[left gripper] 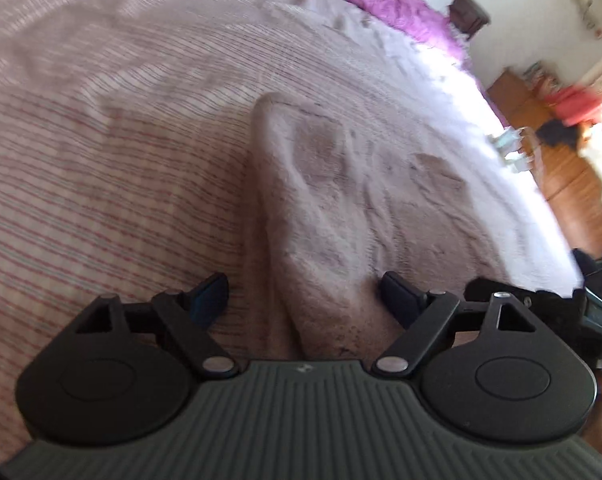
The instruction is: Fold small clothes
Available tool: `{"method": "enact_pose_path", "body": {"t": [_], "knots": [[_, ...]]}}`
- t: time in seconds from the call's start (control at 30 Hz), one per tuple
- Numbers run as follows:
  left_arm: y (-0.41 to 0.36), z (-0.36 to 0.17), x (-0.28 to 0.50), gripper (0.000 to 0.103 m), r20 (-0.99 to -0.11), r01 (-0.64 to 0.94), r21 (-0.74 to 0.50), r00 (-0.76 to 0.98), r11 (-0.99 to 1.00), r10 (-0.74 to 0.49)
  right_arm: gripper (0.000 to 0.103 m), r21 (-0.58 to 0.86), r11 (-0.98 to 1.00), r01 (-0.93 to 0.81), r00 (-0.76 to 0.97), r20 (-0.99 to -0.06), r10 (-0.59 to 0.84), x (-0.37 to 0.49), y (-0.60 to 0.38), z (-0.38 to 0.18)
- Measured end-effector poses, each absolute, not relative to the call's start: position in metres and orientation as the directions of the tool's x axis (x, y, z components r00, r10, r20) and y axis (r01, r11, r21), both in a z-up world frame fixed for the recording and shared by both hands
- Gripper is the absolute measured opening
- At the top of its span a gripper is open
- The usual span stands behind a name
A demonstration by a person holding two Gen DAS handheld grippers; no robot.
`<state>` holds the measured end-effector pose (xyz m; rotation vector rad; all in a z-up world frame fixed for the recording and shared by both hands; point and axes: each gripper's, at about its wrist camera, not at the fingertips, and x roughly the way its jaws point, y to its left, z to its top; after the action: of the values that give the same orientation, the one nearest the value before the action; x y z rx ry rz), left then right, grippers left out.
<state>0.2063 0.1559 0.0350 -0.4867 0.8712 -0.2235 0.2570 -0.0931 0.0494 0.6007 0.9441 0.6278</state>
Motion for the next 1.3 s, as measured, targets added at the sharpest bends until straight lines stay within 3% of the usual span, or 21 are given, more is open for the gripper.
{"method": "enact_pose_path", "body": {"t": [0.03,0.07,0.13,0.2,0.3,0.53,0.8,1.0,1.13,1.3], "knots": [[0.155,0.034,0.206,0.067,-0.668,0.008,-0.515,0.624,0.857,-0.407,0.100,0.730,0.647,-0.222,0.453,-0.511,0.731,0.255,-0.097,0.048],[0.154,0.034,0.206,0.057,-0.657,0.013,-0.543,0.616,0.840,-0.434,0.092,0.746,0.628,-0.221,0.467,-0.484,0.740,0.253,-0.100,0.047],[0.154,0.035,0.208,0.046,-0.651,0.014,-0.565,0.606,0.825,-0.457,0.072,0.752,0.629,-0.195,0.498,-0.477,0.724,0.250,-0.104,0.045],[0.160,0.037,0.209,0.042,-0.636,0.000,-0.607,0.600,0.795,-0.486,0.057,0.778,0.605,-0.172,0.505,-0.458,0.732,0.248,-0.109,0.046],[0.166,0.045,0.203,0.040,-0.598,-0.013,-0.668,0.604,0.744,-0.526,0.052,0.781,0.598,-0.178,0.506,-0.449,0.737,0.243,-0.117,0.060],[0.132,0.074,0.172,0.038,-0.611,0.033,-0.662,0.554,0.749,-0.565,0.052,0.740,0.634,-0.224,0.477,-0.485,0.733,0.214,-0.141,0.118],[0.074,0.089,0.122,0.038,-0.602,0.133,-0.671,0.477,0.730,-0.640,0.052,0.685,0.699,-0.206,0.509,-0.535,0.675,0.119,-0.209,0.156],[0.023,0.070,0.095,0.041,-0.722,0.171,-0.487,0.473,0.857,-0.505,0.054,0.580,0.800,-0.157,0.520,-0.640,0.566,0.068,-0.235,0.136],[0.012,0.057,0.080,0.071,-0.767,0.141,-0.347,0.526,0.927,-0.367,0.065,0.493,0.861,-0.127,0.520,-0.706,0.481,0.060,-0.235,0.100],[0.012,0.066,0.061,0.073,-0.766,0.128,-0.269,0.572,0.955,-0.293,0.075,0.518,0.851,-0.085,0.564,-0.679,0.470,0.044,-0.236,0.097]]}}
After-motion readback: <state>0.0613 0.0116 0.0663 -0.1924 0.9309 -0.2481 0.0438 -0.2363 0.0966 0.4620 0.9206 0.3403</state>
